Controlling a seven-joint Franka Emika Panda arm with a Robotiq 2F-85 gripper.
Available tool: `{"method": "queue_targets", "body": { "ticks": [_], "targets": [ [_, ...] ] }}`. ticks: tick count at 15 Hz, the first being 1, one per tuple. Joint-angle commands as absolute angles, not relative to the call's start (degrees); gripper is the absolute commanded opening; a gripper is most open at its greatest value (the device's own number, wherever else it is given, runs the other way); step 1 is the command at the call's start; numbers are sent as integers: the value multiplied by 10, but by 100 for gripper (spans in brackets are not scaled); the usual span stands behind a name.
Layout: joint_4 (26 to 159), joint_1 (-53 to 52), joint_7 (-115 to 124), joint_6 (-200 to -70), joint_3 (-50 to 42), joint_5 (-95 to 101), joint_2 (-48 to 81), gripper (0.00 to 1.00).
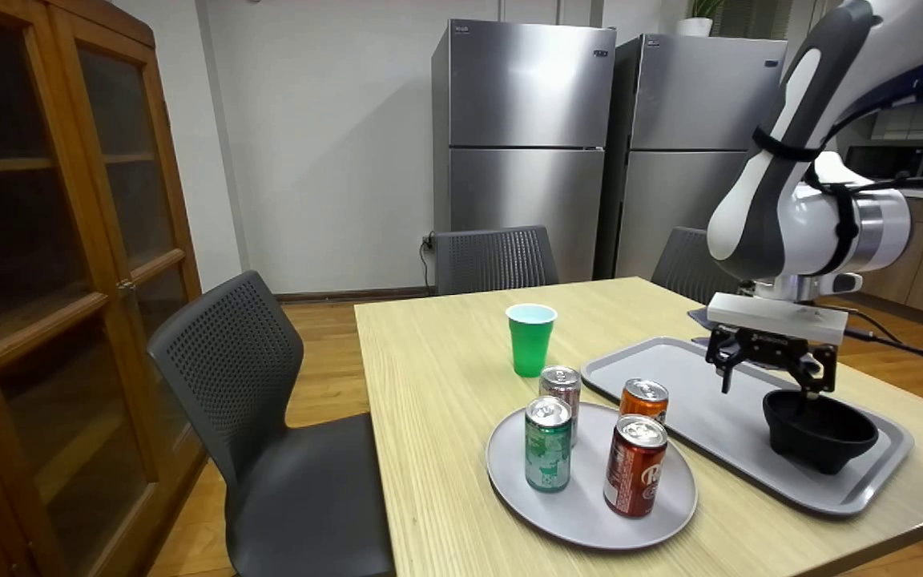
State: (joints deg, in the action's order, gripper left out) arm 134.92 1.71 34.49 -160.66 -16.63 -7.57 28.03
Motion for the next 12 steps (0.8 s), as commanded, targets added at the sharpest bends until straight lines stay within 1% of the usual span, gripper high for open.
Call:
{"method": "queue_targets", "body": {
  "ticks": [1, 3, 4, 6, 10, 11, 12],
  "targets": [
    [1330, 20, 338, -1589, -161, -89, 289, 73],
    [1328, 19, 339, -1589, -162, -89, 291, 60],
    [1329, 18, 339, -1589, -163, -88, 290, 50],
    [1332, 16, 340, -1587, -165, -86, 289, 36],
    [1340, 8, 347, -1582, -176, -79, 280, 4],
    [1342, 6, 348, -1581, -179, -76, 278, 0],
    [1345, 2, 351, -1581, -184, -74, 274, 0]
  ]
}}
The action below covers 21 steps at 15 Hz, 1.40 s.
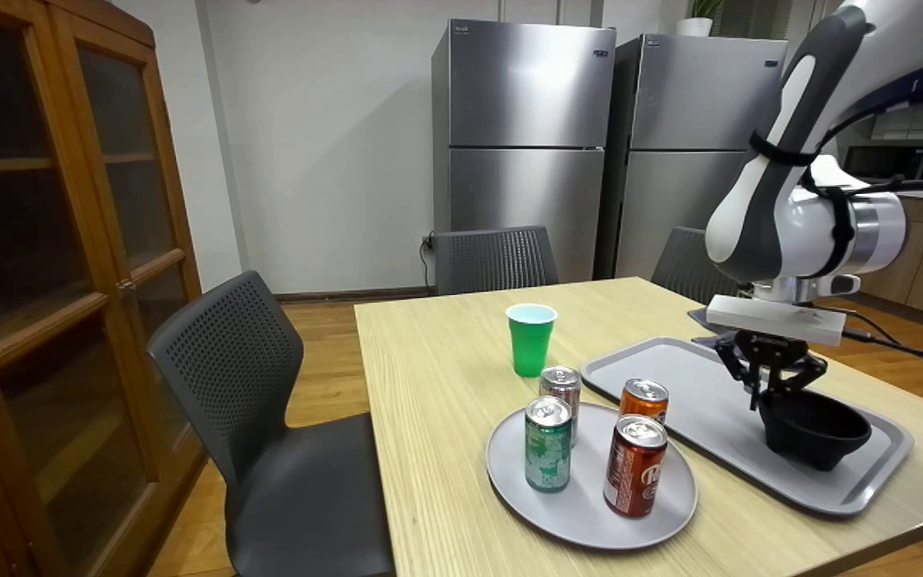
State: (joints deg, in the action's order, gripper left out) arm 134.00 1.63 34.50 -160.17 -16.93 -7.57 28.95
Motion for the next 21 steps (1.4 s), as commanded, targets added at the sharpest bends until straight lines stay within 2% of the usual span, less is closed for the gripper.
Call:
{"method": "queue_targets", "body": {
  "ticks": [1, 2, 10, 21],
  "targets": [
    [1348, -1, 354, -1578, -189, -70, 268, 0],
    [1350, -4, 356, -1573, -193, -67, 262, 2],
    [1337, -24, 354, -1557, -239, -31, 233, 2],
    [1239, 76, 286, -1532, -231, -47, 254, 2]
  ]
}}
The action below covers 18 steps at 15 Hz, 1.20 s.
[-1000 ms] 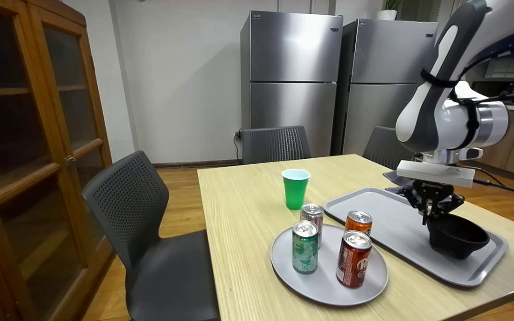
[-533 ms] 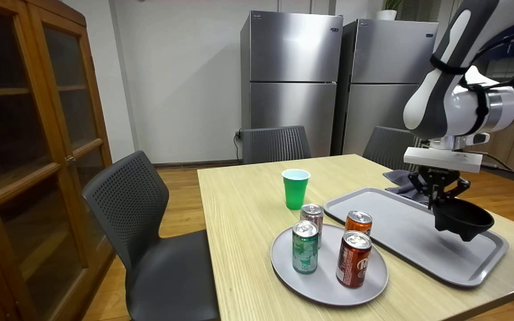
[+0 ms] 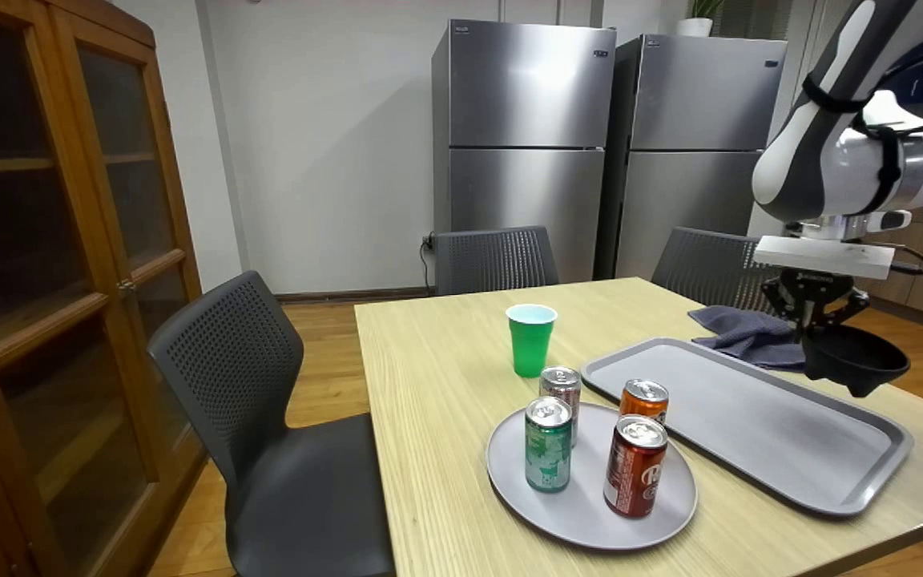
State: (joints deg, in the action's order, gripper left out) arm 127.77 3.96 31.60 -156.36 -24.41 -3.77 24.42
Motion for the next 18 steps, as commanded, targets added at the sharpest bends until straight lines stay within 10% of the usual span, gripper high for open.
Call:
{"method": "queue_targets", "body": {
  "ticks": [1, 18],
  "targets": [
    [1229, 91, 275, -1529, -227, -54, 258, 2],
    [1094, 200, 250, -1475, -216, -104, 380, 2]
  ]
}}
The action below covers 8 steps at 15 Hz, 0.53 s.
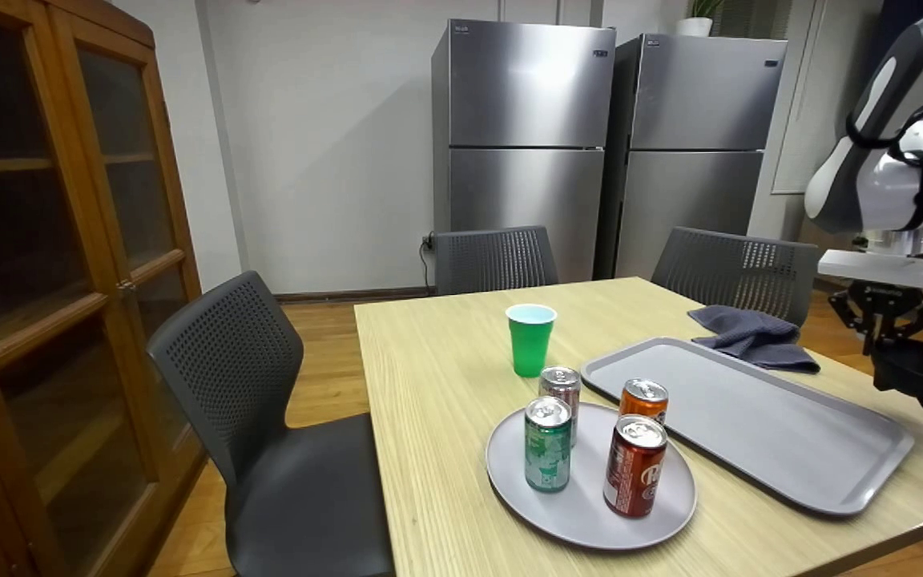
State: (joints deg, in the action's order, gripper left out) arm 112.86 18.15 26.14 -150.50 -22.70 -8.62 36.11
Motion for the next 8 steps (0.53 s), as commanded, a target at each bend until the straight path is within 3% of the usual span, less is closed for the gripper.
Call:
{"method": "queue_targets", "body": {
  "ticks": [1, 8],
  "targets": [
    [1090, 202, 251, -1472, -216, -106, 385, 2],
    [1074, 207, 255, -1461, -221, -108, 406, 2]
  ]
}}
